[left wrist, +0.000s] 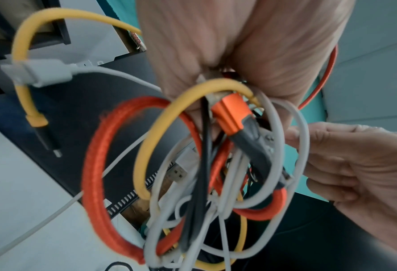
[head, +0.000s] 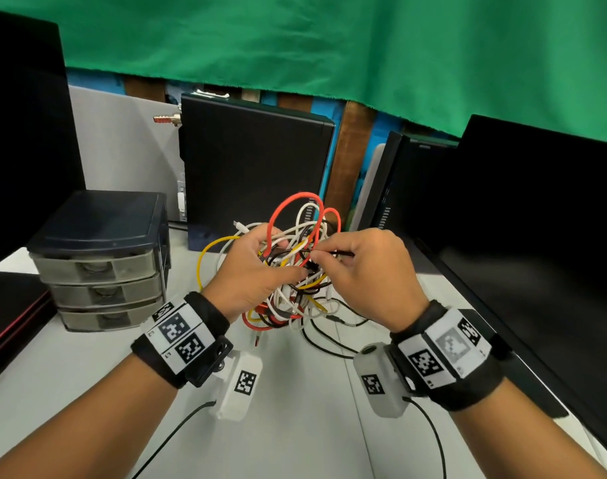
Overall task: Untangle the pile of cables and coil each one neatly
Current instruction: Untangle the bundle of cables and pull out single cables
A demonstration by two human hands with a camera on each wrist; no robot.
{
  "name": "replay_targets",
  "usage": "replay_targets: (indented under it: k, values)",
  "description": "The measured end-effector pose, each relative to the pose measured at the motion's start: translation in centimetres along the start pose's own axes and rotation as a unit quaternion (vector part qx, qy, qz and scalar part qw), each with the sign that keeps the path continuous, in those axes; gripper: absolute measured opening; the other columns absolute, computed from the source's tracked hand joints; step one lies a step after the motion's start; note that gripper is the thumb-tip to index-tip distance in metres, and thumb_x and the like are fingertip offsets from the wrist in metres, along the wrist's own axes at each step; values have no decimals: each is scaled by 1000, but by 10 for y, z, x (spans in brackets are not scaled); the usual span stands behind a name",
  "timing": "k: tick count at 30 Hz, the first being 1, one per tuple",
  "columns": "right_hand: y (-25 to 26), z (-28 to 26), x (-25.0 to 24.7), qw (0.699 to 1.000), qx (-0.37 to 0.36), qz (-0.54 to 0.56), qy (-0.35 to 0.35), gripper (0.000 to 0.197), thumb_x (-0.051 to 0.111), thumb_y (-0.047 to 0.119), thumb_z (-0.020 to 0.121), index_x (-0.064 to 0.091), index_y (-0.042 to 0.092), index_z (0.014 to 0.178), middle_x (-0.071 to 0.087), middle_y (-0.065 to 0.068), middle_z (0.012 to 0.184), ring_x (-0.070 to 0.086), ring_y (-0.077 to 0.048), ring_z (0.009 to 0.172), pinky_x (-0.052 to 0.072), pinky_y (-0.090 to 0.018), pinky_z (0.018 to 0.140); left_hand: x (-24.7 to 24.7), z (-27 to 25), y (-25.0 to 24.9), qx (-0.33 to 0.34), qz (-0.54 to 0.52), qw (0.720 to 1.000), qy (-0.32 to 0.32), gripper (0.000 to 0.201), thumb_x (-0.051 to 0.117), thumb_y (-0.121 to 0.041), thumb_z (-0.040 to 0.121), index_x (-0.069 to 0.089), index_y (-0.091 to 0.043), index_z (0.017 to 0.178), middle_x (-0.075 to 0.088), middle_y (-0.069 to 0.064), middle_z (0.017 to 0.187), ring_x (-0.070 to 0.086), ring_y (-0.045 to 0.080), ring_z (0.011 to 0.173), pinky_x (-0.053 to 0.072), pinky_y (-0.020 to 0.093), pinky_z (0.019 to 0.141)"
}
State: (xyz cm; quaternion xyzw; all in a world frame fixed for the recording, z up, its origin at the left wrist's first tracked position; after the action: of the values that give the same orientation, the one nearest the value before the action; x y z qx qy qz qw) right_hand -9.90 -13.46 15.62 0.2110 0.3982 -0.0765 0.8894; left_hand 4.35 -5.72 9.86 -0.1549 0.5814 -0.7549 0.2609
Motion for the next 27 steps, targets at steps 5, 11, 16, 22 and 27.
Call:
replay_targets:
  k: [5,11,16,22,27]
  values:
    - [-5,6,-7,998,49,31,19,9,73,35,87,80,30,91,75,14,82,69,-7,76,60,-36,72,2,-1,-4,-46,-136,988,49,19,71,-9,80,63,-13,96,71,11,92,70,28,84,57,39,80]
    - [-1,12,-4,998,30,4,46,8,73,33,88,80,28,88,74,13,80,68,-6,76,60,-36,74,12,-4,-2,-90,-214,971,56,16,52,-10,94,67,-10,99,70,12,89,67,25,82,56,38,81]
    - [7,10,10,997,12,21,78,9,71,32,89,80,29,88,72,15,72,65,-3,69,58,-31,72,11,-5,3,-111,-194,973,61,18,53,-12,97,68,-12,106,72,13,93,67,26,85,53,40,81]
    - [-22,10,0,980,73,166,81,2,77,22,86,79,23,86,73,11,78,69,-7,74,58,-35,73,5,-1,1,-105,-181,976,54,18,53,-5,97,67,-13,105,74,14,97,71,27,85,57,42,83]
    - [-23,8,-1,982,68,150,88,9,72,19,91,77,23,85,67,14,68,62,-3,65,53,-28,67,10,-2,3,-100,-172,979,51,18,51,-12,101,68,-14,104,75,11,96,72,23,87,57,40,86]
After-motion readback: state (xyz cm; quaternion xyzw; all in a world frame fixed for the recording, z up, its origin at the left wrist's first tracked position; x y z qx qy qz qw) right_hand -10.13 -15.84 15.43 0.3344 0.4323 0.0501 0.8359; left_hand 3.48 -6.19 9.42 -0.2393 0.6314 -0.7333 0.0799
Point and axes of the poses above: each hand's wrist, its own z-axis towards the middle knuckle, its own x-axis out of the palm, y = z × x, the point moved 5 cm from there along z, towards the middle knuckle
